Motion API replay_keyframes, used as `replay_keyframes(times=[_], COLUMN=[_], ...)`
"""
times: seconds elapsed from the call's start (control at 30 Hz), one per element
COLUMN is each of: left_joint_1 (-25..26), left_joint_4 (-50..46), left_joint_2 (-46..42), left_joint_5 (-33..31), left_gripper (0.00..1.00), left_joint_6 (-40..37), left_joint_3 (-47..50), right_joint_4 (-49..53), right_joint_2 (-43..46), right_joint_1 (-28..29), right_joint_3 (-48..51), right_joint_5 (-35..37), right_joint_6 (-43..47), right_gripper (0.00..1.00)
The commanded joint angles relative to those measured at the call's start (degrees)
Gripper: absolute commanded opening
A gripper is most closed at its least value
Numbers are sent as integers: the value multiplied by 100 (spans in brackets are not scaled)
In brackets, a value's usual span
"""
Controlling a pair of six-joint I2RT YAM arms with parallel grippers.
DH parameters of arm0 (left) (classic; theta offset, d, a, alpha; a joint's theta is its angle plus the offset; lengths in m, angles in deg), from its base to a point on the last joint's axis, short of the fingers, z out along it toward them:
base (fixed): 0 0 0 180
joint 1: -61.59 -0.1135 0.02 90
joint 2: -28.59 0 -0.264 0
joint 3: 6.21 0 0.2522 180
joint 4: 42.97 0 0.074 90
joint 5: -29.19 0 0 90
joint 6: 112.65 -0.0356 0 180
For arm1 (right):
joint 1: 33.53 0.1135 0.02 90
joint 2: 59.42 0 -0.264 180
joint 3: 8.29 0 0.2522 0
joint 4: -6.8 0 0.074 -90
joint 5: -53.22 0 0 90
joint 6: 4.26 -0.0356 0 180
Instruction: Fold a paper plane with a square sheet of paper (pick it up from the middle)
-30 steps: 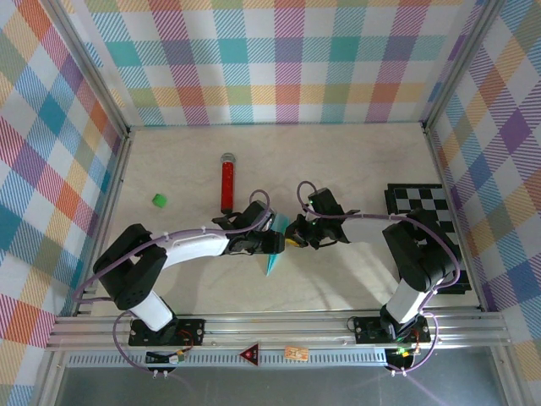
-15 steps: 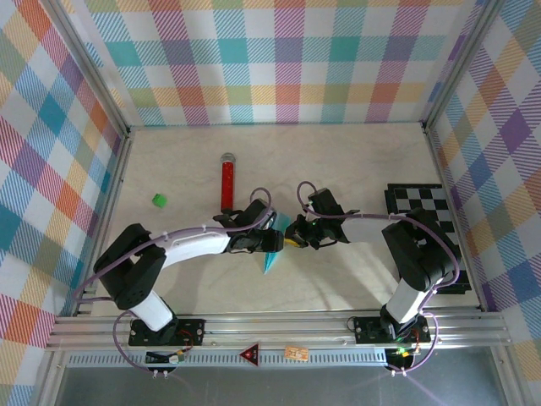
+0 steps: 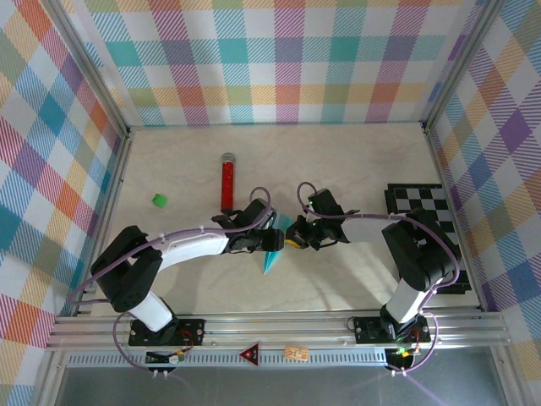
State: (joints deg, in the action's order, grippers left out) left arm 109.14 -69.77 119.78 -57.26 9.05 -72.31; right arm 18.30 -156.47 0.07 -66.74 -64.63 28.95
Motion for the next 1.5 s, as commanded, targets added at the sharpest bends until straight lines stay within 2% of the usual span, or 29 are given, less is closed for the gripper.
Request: replay_keyframes(times=[0.0,0.93,1.03,1.17,1.3,1.47], left_joint_1=[56,176,229,272,294,338], left_joint_4=[56,-158,-220,-243,-246,-468], left_joint_2=[99,311,330,372,416,525], left_joint_5=[87,-198,-292,-424,-390,-462], left_gripper=[45,40,27,36,36,27], left_joint_6=[-42,-221,-253,-265,-283,-296], left_joint_3=[-6,-75,-127,-163,-198,-280], right_joint_4=[76,59,60,58,60,51], right_joint_2=[-16,-46,-48,-47,-54,-65], right_joint_1=[6,6,6,6,6,6], right_joint_3=[-36,-51,-53,-66,-49,-49], right_joint_5=[-27,-43,-53,-54,-43,-47], right_joint_6=[-15,-49,-51,-50,-56,-60], right_gripper=[13,15,15,15,16,16])
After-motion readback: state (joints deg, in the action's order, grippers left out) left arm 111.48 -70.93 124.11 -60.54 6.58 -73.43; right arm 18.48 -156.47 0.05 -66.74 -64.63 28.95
